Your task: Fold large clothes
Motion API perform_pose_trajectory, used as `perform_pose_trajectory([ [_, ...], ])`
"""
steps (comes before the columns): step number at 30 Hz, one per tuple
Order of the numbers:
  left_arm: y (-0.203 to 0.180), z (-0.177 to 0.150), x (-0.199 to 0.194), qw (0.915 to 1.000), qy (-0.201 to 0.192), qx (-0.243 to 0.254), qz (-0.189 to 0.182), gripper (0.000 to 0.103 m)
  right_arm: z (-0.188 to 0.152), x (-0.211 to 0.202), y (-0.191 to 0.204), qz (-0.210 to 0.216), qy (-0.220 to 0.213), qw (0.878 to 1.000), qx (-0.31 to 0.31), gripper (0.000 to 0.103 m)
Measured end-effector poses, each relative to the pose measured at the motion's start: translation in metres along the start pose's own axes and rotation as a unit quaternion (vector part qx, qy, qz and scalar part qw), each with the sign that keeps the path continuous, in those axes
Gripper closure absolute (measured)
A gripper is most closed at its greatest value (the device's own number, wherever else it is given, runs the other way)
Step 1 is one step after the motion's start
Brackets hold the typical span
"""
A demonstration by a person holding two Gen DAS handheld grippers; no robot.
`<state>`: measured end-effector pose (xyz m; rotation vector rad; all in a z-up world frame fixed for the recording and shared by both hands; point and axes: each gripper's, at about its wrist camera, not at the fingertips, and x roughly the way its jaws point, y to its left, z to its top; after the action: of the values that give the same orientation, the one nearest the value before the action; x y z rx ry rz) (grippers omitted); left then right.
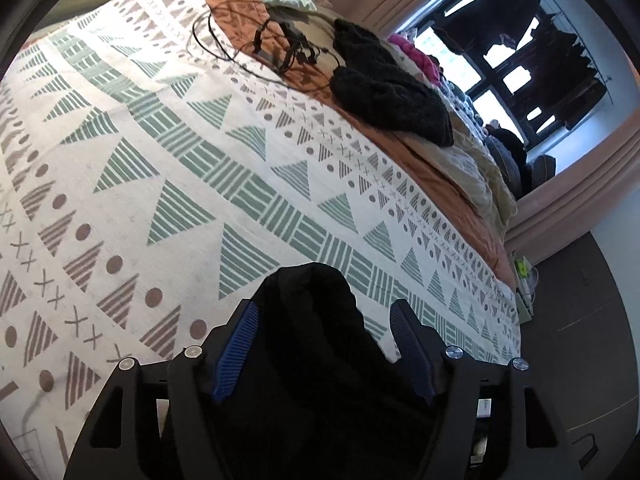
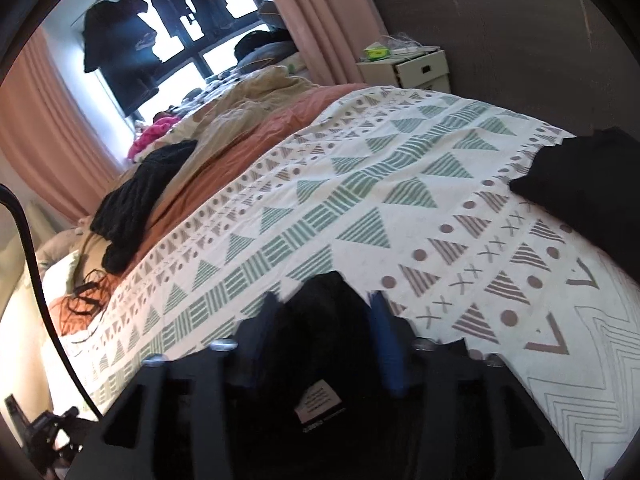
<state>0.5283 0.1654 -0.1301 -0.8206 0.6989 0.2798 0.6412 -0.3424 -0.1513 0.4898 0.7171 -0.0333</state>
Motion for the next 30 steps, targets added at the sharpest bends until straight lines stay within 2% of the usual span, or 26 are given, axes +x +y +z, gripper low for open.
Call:
perform_pose_trajectory([
  [3, 0.002, 0.003, -0.013, 0.9999, -0.004, 0.010, -0.001, 0.033, 0.001, -0.004, -0.005, 0.015, 0.006, 1.000, 0.002, 0.044],
  [8, 0.015, -0.006, -0.029, 0.9995, -0.010, 0.021, 0.022, 0.033, -0.001, -0.010, -0.010, 0.002, 0.013, 1.000, -0.007, 0.044],
  [13, 0.029, -0.023, -0.038, 0.9986, 0.002, 0.035, 0.040, 0.033, -0.003, -0.013, -0.025, 0.000, 0.032, 0.999, 0.003, 0.044],
  [22, 0.061, -0.053, -0.054, 0.9951, 0.022, 0.056, 0.079, 0.033, -0.014, -0.016, -0.038, -0.019, 0.068, 0.996, -0.057, 0.045],
  [27, 0.077, -0.071, -0.063, 0.9938, 0.034, 0.056, 0.090, 0.033, -0.021, -0.022, -0.050, -0.006, 0.086, 0.995, -0.057, 0.044],
  [30, 0.083, -0.082, -0.068, 0.9923, 0.040, 0.064, 0.098, 0.033, -0.026, -0.024, -0.053, -0.016, 0.093, 0.993, -0.073, 0.045],
])
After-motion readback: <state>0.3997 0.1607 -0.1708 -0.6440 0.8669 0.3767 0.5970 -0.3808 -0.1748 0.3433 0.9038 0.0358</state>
